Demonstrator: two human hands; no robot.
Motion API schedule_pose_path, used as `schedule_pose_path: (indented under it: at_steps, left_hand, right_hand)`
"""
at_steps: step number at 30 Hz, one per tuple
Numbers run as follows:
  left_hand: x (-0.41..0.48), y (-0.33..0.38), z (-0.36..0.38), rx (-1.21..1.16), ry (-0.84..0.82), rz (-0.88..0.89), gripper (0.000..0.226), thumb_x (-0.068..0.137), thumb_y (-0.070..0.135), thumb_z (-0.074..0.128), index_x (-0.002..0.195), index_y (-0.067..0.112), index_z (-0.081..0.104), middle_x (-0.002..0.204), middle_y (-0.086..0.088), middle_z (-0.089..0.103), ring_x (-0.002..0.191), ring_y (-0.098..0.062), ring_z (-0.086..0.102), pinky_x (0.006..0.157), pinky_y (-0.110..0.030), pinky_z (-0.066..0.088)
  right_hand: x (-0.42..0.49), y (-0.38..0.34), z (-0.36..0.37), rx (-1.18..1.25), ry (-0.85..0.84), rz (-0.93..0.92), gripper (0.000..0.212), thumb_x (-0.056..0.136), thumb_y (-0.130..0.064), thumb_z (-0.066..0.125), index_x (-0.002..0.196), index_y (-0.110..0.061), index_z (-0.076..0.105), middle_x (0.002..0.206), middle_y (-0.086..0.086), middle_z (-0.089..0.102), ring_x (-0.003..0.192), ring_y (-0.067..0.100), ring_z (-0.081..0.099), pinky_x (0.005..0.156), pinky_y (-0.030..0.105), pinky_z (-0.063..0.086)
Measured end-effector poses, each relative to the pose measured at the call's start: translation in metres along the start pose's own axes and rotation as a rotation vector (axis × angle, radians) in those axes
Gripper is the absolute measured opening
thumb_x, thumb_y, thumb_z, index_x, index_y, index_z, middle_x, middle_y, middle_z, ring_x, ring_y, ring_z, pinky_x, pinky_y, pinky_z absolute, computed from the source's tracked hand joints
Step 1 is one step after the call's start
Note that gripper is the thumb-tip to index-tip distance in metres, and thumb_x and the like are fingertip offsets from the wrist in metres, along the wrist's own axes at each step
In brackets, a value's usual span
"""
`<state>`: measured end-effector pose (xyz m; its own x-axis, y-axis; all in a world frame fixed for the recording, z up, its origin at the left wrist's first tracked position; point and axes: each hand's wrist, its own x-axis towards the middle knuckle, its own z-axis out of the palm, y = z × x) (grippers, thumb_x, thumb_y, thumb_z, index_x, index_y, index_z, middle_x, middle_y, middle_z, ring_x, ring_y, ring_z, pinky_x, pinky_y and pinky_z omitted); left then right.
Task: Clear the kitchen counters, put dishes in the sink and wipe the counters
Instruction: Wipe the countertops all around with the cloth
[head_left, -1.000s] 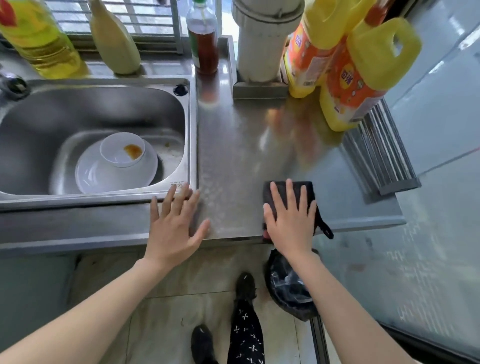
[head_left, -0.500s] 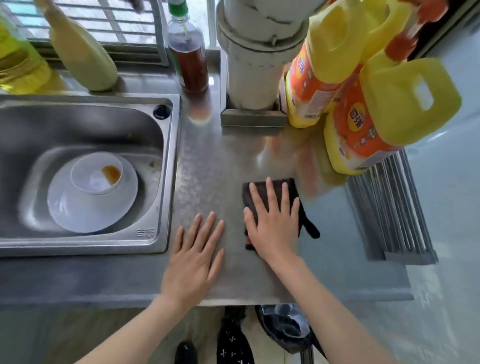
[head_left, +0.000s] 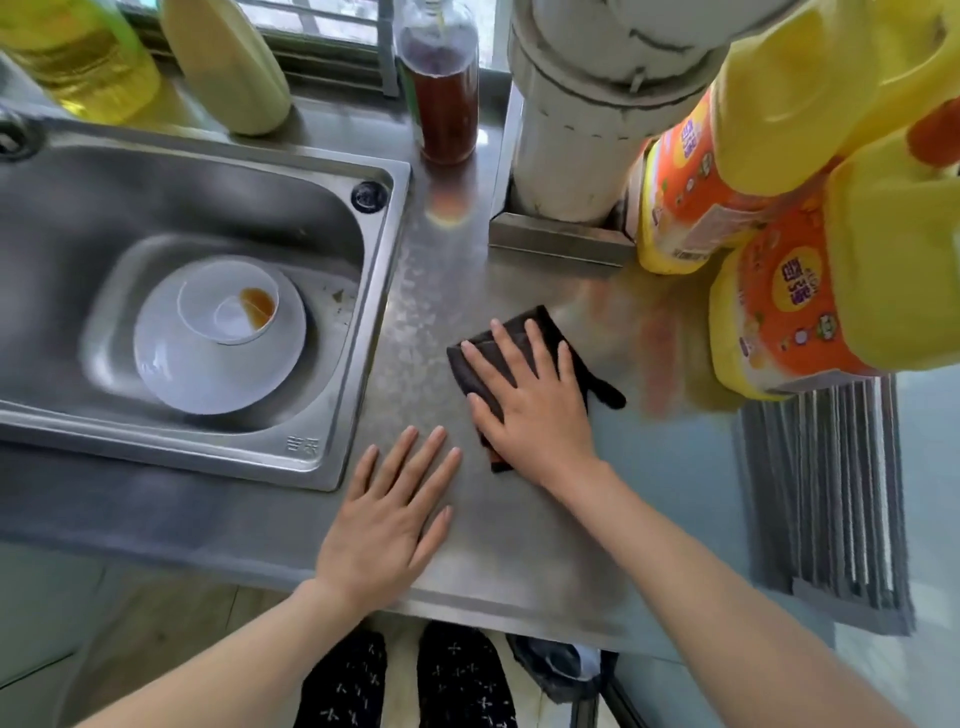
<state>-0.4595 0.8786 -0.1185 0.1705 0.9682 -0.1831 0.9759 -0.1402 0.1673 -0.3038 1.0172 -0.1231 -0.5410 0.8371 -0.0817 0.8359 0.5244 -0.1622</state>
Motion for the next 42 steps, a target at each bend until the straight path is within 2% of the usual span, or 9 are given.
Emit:
schedule_pose_path:
  at_steps: [3,8,11,16,21,25,29,38,42]
  left_hand:
    - [0.001,0.000,0.001,0.005,0.022,-0.005,0.053,0.098,0.044,0.017,0.144,0.023,0.034,0.152,0.002,0.027,0.142,-0.019,0.018,0.111,-0.043,0.019]
    - [0.001,-0.001,0.002,-0.017,0.033,-0.008,0.054,0.098,0.045,0.016,0.143,0.023,0.034,0.152,0.002,0.028,0.141,-0.019,0.020,0.110,-0.043,0.020]
    - [0.000,-0.001,0.001,-0.021,0.030,-0.009,0.054,0.098,0.045,0.016,0.144,0.023,0.033,0.152,0.002,0.027,0.142,-0.018,0.020,0.112,-0.041,0.016]
    - [-0.001,-0.002,-0.001,-0.063,0.007,-0.023,0.055,0.093,0.044,0.028,0.145,0.025,0.028,0.153,0.004,0.024,0.142,-0.016,0.016,0.114,-0.039,0.011]
    - [0.022,0.028,-0.025,-0.278,0.172,-0.120,0.048,0.093,0.034,0.030,0.136,0.015,0.041,0.147,-0.006,0.035,0.136,-0.019,0.026,0.112,-0.039,0.013]
    - [0.093,0.068,-0.040,-0.281,0.238,-0.223,0.052,0.096,0.038,0.024,0.142,0.015,0.034,0.153,-0.011,0.021,0.141,-0.025,0.016,0.113,-0.044,0.013]
    - [0.149,0.081,-0.027,-0.179,0.045,-0.373,0.061,0.098,0.047,0.016,0.149,0.016,0.008,0.157,-0.013,-0.004,0.144,-0.027,-0.007,0.115,-0.045,-0.003]
    - [0.184,0.036,-0.024,-0.083,0.115,-0.223,0.059,0.095,0.052,0.017,0.148,0.027,0.012,0.158,-0.003,0.001,0.145,-0.019,-0.003,0.116,-0.042,-0.001]
    - [0.106,0.057,-0.008,-0.045,0.097,0.049,0.060,0.094,0.056,0.017,0.147,0.028,0.018,0.156,-0.001,0.011,0.145,-0.021,0.006,0.115,-0.044,0.007]
  right_hand:
    - [0.016,0.029,-0.005,-0.031,-0.020,-0.076,0.055,0.090,-0.052,0.028,0.143,-0.039,0.030,0.154,-0.001,0.027,0.143,0.030,0.018,0.113,0.050,0.011]
    - [0.049,0.014,-0.011,0.035,-0.009,0.409,0.054,0.096,-0.050,0.024,0.148,-0.038,0.011,0.159,-0.001,0.002,0.145,0.028,-0.002,0.114,0.048,-0.003]
    - [0.038,-0.016,-0.012,0.055,-0.073,0.427,0.055,0.098,-0.051,0.019,0.149,-0.036,0.002,0.159,0.001,-0.007,0.145,0.030,-0.009,0.114,0.050,-0.006]
    - [-0.015,-0.012,-0.036,0.252,-0.068,0.187,0.052,0.098,-0.049,0.025,0.148,-0.034,0.020,0.159,-0.002,0.009,0.144,0.023,0.014,0.113,0.040,0.016]
    - [-0.064,0.056,-0.037,0.211,0.177,0.467,0.053,0.096,-0.038,0.022,0.142,-0.017,0.039,0.154,0.007,0.026,0.138,0.030,0.031,0.110,0.042,0.026]
    - [-0.076,0.057,-0.013,0.134,0.036,0.479,0.058,0.096,-0.043,0.009,0.147,-0.024,0.027,0.157,0.001,0.018,0.145,0.026,0.013,0.116,0.040,0.012]
    - [-0.077,0.058,-0.008,0.106,0.046,0.496,0.058,0.096,-0.050,0.003,0.148,-0.030,0.019,0.157,-0.005,0.013,0.146,0.020,0.006,0.116,0.037,0.008]
    - [-0.074,0.060,-0.002,0.057,0.040,0.500,0.057,0.095,-0.048,0.009,0.150,-0.032,0.014,0.158,-0.005,0.007,0.146,0.021,0.001,0.116,0.038,0.001]
    - [-0.075,0.061,-0.002,0.050,0.021,0.490,0.055,0.096,-0.047,0.010,0.150,-0.032,0.011,0.159,-0.004,0.007,0.146,0.023,0.002,0.116,0.041,0.004]
